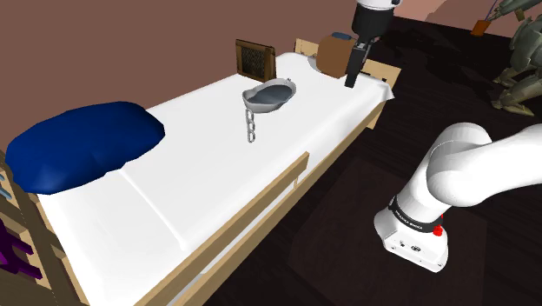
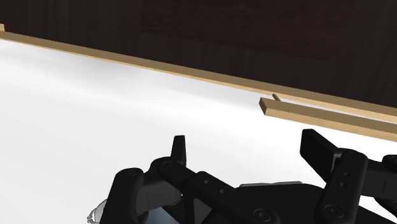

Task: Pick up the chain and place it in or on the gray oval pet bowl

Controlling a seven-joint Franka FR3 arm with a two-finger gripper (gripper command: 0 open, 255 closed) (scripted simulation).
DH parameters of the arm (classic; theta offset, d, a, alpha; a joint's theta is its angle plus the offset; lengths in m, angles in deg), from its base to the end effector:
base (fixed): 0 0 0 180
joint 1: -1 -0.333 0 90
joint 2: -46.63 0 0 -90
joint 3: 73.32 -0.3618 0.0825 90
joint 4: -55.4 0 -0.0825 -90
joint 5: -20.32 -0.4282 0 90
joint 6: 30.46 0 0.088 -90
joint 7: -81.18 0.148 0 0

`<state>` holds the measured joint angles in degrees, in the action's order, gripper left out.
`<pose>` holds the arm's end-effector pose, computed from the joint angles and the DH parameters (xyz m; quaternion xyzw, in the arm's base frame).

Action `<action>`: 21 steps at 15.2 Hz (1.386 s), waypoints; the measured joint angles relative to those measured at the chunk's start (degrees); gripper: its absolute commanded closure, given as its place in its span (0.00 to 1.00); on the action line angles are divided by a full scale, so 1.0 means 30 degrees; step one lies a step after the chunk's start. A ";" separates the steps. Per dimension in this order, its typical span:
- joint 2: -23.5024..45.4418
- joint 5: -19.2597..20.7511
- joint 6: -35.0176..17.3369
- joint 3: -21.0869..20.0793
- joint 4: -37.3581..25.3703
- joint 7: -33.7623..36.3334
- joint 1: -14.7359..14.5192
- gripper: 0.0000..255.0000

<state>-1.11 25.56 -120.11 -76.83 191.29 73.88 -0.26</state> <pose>0.3046 0.0173 0.5887 0.9931 0.0944 0.0104 0.0687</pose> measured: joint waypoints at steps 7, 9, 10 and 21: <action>0.1059 -0.0806 -0.4141 -0.0859 0.2017 0.1935 -0.0041 0.00; 0.1800 -0.1021 -0.5792 -0.1180 0.2487 0.2636 0.0007 0.00; 0.2137 -0.1137 -0.6616 -0.1373 0.2721 0.3015 0.0011 0.00; 0.8165 -0.0955 -1.5958 -0.3799 0.3397 0.7548 0.0908 0.00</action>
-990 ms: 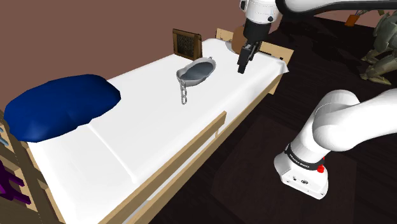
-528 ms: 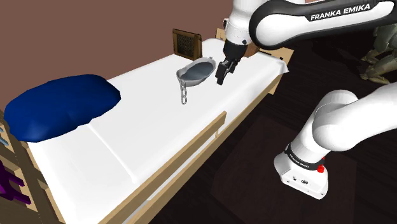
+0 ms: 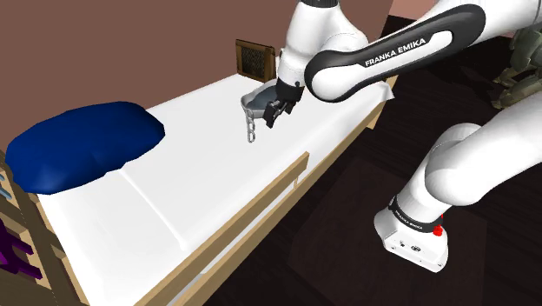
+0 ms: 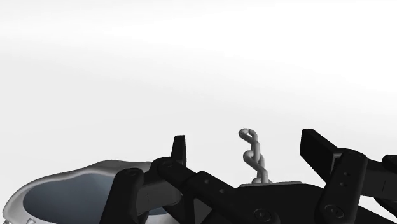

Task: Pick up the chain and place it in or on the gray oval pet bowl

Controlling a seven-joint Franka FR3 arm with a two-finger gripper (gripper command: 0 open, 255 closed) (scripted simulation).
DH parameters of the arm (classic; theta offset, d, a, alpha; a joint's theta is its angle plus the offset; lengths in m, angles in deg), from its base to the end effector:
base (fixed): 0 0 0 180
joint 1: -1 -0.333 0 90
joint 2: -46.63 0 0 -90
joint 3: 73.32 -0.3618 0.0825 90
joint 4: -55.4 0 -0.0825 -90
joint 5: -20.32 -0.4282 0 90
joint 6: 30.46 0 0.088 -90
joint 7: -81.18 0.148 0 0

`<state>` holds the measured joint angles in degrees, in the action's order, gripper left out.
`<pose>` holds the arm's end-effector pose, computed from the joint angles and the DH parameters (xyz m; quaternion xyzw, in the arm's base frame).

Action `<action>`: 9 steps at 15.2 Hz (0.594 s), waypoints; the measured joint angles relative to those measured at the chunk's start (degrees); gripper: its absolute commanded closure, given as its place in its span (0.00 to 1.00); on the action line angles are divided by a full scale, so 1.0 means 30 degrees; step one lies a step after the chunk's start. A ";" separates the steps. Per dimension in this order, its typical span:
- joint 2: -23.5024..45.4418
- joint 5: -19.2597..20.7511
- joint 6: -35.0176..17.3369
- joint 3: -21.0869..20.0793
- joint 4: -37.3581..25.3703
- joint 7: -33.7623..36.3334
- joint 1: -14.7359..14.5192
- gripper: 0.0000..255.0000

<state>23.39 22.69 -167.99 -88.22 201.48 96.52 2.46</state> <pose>0.4493 0.1042 0.4084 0.9904 -0.0069 0.1332 0.0353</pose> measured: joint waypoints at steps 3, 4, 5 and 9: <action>0.2275 0.0952 -0.2351 -0.0870 -0.0581 0.1772 0.0640 0.00; 0.3079 0.1426 -0.2975 -0.1198 -0.0981 0.2480 0.0884 0.00; 0.3734 0.1914 -0.3416 -0.1491 -0.1394 0.3207 0.1091 0.00; 0.5641 0.3609 -0.5093 -0.1996 -0.1840 0.5005 0.1686 0.00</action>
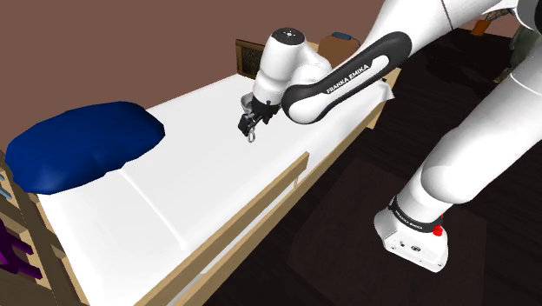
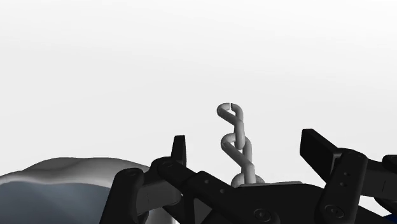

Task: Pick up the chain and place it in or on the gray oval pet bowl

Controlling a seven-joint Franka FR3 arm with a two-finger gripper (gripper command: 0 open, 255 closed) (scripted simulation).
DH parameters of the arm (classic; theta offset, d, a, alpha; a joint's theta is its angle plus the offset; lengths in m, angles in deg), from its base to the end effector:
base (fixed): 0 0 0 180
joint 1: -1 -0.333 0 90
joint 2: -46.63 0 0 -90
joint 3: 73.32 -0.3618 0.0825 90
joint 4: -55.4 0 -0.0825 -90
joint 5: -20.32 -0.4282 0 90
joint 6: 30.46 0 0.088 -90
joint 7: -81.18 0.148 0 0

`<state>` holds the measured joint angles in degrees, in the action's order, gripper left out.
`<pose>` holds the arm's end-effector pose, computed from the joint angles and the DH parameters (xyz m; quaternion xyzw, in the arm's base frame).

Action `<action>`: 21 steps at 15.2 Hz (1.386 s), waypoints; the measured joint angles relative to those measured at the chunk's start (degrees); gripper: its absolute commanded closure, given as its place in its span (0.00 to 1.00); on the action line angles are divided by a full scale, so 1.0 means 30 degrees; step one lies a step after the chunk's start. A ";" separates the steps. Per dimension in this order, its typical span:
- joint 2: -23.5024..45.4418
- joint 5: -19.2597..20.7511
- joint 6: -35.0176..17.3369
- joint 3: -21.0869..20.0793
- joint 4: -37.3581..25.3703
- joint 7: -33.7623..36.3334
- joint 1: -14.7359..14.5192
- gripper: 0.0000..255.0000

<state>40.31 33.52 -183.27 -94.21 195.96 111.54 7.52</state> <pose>0.5197 0.1350 0.3456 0.9832 -0.0424 0.1764 0.0219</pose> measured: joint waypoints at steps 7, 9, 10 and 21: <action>0.1608 0.1696 -0.1149 -0.0029 -0.0306 0.1195 0.0408 0.00; 0.1657 0.1765 -0.1198 -0.0027 -0.0302 0.1249 0.0416 0.00; 0.1665 0.1776 -0.1205 -0.0026 -0.0303 0.1255 0.0418 0.00; 0.1669 0.1788 -0.1221 -0.0030 -0.0308 0.1266 0.0416 1.00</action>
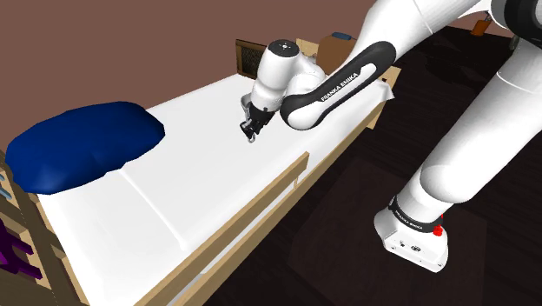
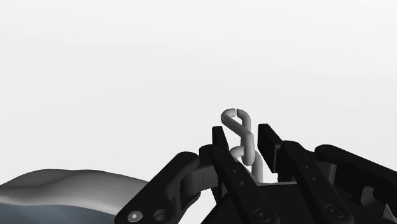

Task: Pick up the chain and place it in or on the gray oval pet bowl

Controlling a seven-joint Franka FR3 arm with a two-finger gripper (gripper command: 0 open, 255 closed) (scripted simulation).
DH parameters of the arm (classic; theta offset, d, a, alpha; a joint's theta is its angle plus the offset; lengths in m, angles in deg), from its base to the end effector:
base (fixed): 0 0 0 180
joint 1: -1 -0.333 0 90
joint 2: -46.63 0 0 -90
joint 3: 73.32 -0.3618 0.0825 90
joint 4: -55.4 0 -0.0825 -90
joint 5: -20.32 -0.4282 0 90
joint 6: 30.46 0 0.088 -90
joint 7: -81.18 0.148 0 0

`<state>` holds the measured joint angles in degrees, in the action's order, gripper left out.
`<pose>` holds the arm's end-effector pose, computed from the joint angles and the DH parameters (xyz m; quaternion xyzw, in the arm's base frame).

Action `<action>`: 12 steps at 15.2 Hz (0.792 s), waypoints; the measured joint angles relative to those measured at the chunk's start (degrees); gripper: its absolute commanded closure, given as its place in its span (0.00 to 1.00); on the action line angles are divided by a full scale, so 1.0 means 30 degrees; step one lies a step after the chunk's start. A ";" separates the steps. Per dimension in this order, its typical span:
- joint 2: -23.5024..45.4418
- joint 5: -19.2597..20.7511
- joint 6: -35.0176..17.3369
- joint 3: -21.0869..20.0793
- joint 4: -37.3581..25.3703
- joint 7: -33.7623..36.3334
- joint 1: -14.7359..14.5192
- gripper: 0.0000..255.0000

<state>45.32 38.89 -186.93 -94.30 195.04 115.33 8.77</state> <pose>0.5333 0.1321 0.3167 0.9829 -0.0427 0.1778 0.0212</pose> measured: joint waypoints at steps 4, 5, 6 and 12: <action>-0.0463 -0.0652 0.0486 -0.0007 -0.0087 -0.0526 -0.0079 1.00; -0.0681 -0.0943 0.0721 0.0002 -0.0136 -0.0769 -0.0119 1.00; -0.0802 -0.1153 0.0956 0.0010 -0.0271 -0.0949 -0.0153 1.00; -0.1924 -0.2505 0.2416 0.0171 -0.0762 -0.2123 -0.0404 1.00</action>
<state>39.55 31.37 -179.68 -93.79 192.75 108.96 7.56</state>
